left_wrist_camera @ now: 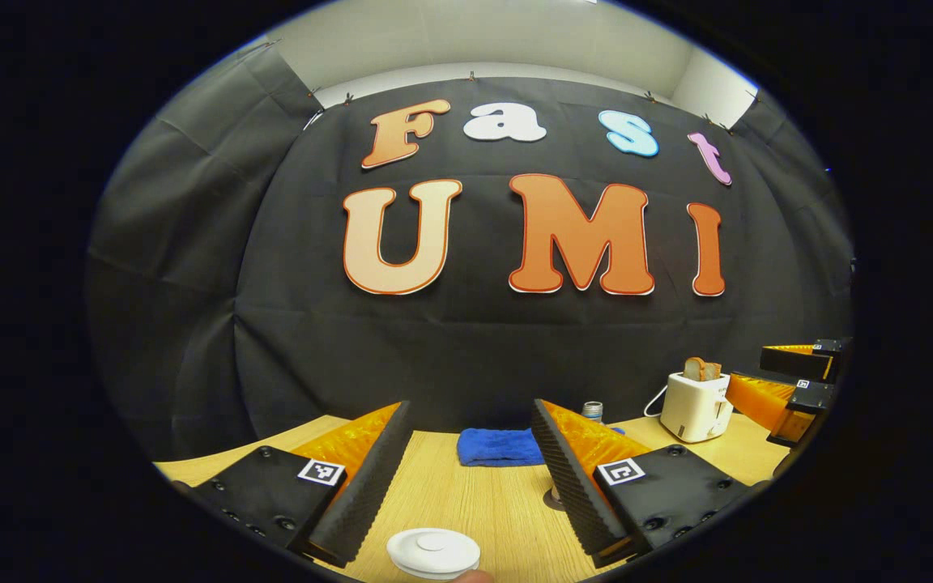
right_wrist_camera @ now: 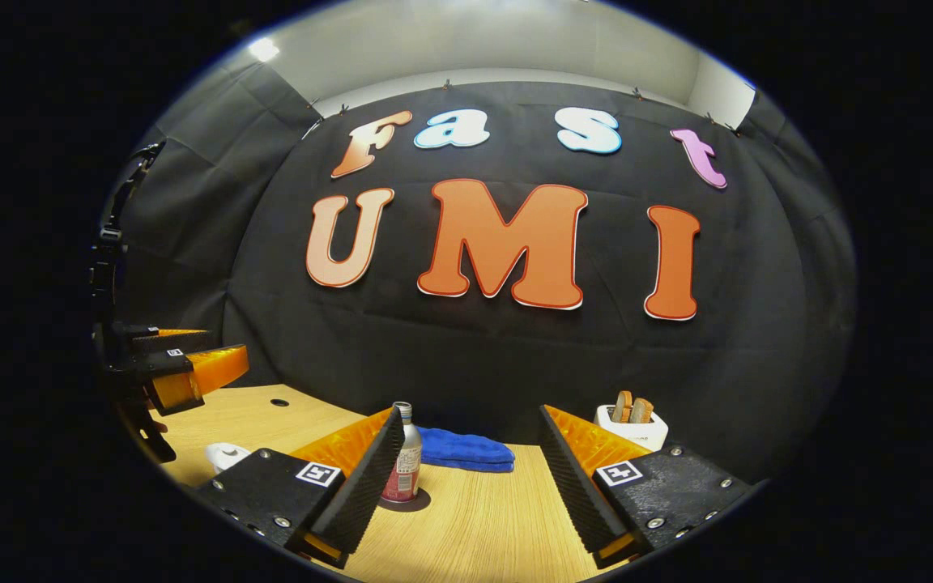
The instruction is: Open the teacup lid with one hand, grasp the water bottle and pour water into the teacup with the other hand; after pouring, place the water bottle on the coaster and then close the teacup lid.
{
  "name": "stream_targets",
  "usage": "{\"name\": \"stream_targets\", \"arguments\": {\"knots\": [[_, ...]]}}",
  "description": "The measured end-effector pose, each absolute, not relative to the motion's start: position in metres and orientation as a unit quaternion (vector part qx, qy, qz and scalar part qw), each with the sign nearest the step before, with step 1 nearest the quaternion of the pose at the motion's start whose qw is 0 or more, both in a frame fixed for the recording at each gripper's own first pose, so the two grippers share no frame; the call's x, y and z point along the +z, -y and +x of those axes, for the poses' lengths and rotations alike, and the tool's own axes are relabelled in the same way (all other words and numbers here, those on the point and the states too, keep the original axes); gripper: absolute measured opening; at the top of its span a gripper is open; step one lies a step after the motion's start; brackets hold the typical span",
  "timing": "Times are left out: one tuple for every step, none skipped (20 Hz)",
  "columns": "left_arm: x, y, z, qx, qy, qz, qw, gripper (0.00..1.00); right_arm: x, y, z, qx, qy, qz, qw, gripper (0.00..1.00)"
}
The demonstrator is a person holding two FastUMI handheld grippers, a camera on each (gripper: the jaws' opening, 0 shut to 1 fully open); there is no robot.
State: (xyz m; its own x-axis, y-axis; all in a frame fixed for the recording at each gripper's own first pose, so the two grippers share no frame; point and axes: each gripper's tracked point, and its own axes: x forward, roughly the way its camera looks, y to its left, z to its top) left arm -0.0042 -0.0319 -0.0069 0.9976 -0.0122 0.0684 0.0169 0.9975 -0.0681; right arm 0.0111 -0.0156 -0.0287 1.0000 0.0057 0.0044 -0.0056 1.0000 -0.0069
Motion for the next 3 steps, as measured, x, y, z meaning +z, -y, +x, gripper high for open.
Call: {"name": "stream_targets", "arguments": {"knots": [[-0.0079, 0.0309, -0.0039, -0.006, 0.033, -0.034, 0.999, 1.00, -0.0282, 0.0174, 0.0121, 0.002, 0.002, -0.003, 1.000, 0.99], [-0.0085, 0.0300, -0.0042, -0.005, 0.032, -0.033, 0.999, 0.97, -0.0276, 0.0173, 0.0122, 0.001, 0.003, -0.003, 1.000, 0.98], [-0.0082, 0.0297, -0.0042, -0.005, 0.033, -0.033, 0.999, 0.97, -0.0277, 0.0175, 0.0117, 0.002, 0.003, -0.001, 1.000, 0.98]]}}
